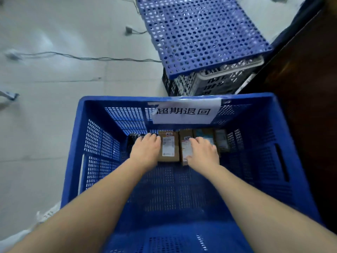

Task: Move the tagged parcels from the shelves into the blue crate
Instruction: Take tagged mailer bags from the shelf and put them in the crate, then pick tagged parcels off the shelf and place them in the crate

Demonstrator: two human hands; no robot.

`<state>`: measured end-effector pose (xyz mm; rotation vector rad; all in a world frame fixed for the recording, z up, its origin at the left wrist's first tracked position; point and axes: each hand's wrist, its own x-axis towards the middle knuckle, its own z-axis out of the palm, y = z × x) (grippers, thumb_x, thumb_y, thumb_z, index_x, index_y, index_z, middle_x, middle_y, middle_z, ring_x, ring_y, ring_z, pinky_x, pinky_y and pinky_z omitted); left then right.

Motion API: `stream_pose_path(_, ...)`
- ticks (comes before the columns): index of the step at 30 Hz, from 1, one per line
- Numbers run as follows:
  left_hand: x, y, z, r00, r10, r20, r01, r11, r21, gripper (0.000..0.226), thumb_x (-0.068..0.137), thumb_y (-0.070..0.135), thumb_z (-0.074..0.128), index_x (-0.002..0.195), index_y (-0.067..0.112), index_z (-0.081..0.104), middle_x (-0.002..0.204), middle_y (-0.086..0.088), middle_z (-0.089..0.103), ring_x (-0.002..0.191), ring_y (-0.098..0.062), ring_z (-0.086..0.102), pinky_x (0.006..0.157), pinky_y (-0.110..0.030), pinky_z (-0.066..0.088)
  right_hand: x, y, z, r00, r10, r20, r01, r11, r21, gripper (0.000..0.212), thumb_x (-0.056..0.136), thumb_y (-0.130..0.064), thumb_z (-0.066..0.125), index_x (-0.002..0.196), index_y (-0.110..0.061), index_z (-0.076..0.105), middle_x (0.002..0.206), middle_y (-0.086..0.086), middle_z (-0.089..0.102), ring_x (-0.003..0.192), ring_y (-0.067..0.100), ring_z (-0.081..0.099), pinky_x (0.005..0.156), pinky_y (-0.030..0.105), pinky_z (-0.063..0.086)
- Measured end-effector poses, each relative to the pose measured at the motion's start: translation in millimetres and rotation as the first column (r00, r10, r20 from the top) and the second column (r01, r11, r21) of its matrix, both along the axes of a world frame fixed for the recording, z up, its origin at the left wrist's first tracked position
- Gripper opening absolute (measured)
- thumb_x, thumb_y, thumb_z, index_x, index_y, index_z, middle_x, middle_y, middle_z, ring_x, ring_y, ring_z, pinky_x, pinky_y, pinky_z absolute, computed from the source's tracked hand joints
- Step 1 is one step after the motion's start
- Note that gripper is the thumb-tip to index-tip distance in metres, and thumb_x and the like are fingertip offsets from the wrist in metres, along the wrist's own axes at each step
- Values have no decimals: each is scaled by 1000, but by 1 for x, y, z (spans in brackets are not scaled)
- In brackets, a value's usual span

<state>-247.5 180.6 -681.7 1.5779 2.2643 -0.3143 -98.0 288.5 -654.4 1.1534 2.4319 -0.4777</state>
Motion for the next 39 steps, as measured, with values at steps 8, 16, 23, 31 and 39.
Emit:
stream_pose_path(8,38,22,115,969,-238,-71,244,963,110,51,85,17,60,132,13,42,133,-5,48,126,-24,42,102,-38,38,50,-8,113,986,-159,-52,165,979,122,52,88,-37,61,133,-20,43,136,5,45,126,27,40,102,40,35)
stream_pose_path(16,88,30,231,882,-457,-118,472,851,230,44,88,16,53,131,12,44,133,-7,51,125,-25,45,101,-38,39,125,-53,224,933,-346,-98,360,906,224,56,89,-41,61,137,-19,42,139,6,45,129,28,38,104,41,35)
stream_pose_path(23,172,27,321,765,-615,-192,641,696,324,43,88,18,57,129,14,44,130,-3,52,126,-22,44,99,-37,39,208,-92,308,844,-515,-147,534,791,299,60,88,-44,61,139,-18,41,139,7,45,129,30,39,103,41,37)
stream_pose_path(31,303,11,393,607,-752,-257,777,494,391,55,86,24,62,136,15,42,136,-1,49,130,-21,42,103,-37,40,327,-150,382,717,-668,-197,681,613,401,62,87,-44,62,139,-18,43,139,8,46,130,30,40,103,43,38)
stream_pose_path(39,441,-34,453,491,-812,-317,820,308,482,53,85,23,64,134,15,44,134,-3,51,129,-22,44,103,-39,40,458,-227,443,607,-756,-246,761,463,455,60,89,-41,62,140,-18,42,140,8,44,129,30,39,103,42,38)
